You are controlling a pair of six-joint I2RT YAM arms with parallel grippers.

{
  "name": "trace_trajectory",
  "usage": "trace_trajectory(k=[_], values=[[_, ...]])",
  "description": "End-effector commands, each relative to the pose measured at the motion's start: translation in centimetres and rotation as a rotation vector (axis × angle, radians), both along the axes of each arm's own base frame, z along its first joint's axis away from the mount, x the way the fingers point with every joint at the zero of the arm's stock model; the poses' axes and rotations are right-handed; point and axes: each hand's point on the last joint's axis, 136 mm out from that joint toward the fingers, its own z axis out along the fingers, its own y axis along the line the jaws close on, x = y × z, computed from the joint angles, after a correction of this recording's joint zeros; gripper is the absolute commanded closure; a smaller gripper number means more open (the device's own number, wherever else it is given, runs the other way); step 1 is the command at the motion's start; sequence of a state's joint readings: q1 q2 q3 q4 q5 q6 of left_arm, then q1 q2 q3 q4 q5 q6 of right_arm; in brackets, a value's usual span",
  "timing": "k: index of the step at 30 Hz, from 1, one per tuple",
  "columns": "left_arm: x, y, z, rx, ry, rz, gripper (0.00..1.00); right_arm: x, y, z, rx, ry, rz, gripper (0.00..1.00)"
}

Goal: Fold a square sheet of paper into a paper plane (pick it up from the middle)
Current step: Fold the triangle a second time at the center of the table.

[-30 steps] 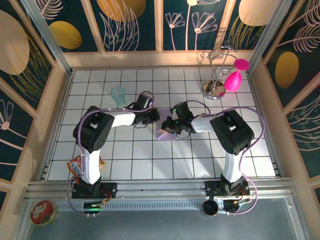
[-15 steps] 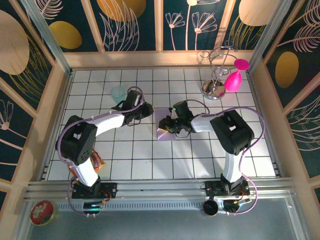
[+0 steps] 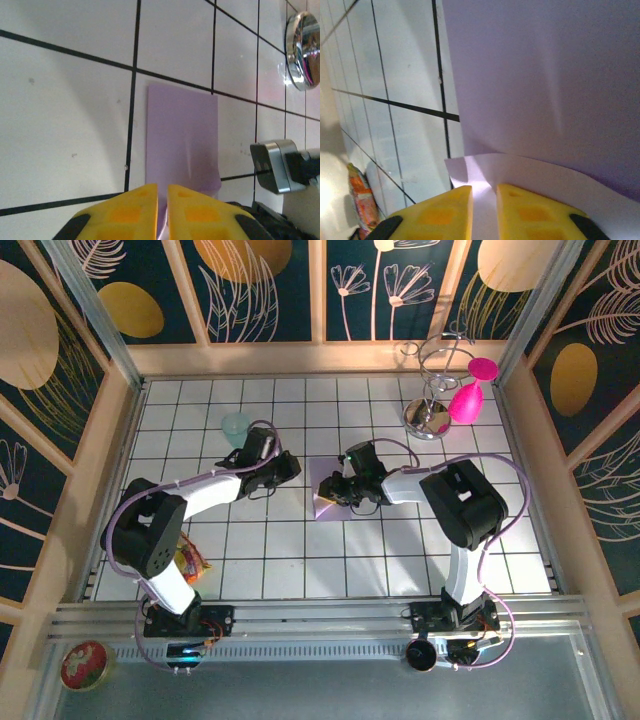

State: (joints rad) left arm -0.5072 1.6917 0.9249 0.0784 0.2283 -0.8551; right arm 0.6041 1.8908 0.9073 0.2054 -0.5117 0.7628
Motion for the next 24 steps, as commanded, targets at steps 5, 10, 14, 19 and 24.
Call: trace_trajectory(k=[5, 10, 14, 19, 24], values=[[-2.2, -3.1, -0.4, -0.046, 0.021, -0.102, 0.98, -1.3, -1.9, -3.9, -0.135, 0.075, -0.016, 0.94], [-3.3, -4.3, -2.4, -0.039, 0.07, -0.134, 1.0, -1.4, -2.0, -4.3, -0.147, 0.088, -0.02, 0.99], [-3.8, -4.6, -3.6, -0.025, 0.098, -0.142, 1.0, -1.4, -2.0, -4.3, -0.147, 0.09, -0.023, 1.0], [-3.7, -4.8, -4.7, -0.013, 0.116, -0.144, 1.0, -1.4, -1.9, -4.2, -0.14, 0.09, -0.023, 1.0], [-3.6, -4.9, -5.5, 0.0, 0.131, -0.14, 1.0, -1.3, -1.8, -4.0, -0.127, 0.085, -0.027, 1.0]])
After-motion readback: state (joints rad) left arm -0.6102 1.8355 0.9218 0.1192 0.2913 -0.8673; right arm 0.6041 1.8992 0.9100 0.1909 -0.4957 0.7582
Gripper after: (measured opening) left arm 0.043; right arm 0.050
